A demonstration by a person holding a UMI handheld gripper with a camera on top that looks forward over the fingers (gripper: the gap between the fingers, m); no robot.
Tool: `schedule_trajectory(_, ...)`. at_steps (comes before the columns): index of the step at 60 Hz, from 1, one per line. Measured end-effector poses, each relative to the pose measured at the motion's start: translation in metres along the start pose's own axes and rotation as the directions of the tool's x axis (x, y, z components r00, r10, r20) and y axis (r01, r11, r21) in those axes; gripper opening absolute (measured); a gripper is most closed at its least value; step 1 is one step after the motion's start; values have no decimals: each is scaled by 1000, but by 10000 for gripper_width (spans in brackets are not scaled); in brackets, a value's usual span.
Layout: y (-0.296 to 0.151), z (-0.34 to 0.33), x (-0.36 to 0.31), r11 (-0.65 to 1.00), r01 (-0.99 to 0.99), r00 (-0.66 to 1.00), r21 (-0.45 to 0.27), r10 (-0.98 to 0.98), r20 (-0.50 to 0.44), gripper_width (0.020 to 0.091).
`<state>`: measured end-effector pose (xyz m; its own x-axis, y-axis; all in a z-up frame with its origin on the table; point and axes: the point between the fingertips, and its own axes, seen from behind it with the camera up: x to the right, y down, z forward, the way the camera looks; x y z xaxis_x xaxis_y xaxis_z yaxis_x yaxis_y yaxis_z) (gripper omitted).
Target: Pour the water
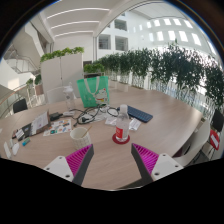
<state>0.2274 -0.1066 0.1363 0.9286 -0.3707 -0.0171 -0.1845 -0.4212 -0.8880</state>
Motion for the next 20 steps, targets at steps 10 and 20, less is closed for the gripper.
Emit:
schedule_trajectory(10, -1, -86, -24, 1000, -9, 999, -6, 9, -46, 843)
schedule_trajectory(20, -3, -143, -28, 1000, -17, 998, -8, 16, -62, 841)
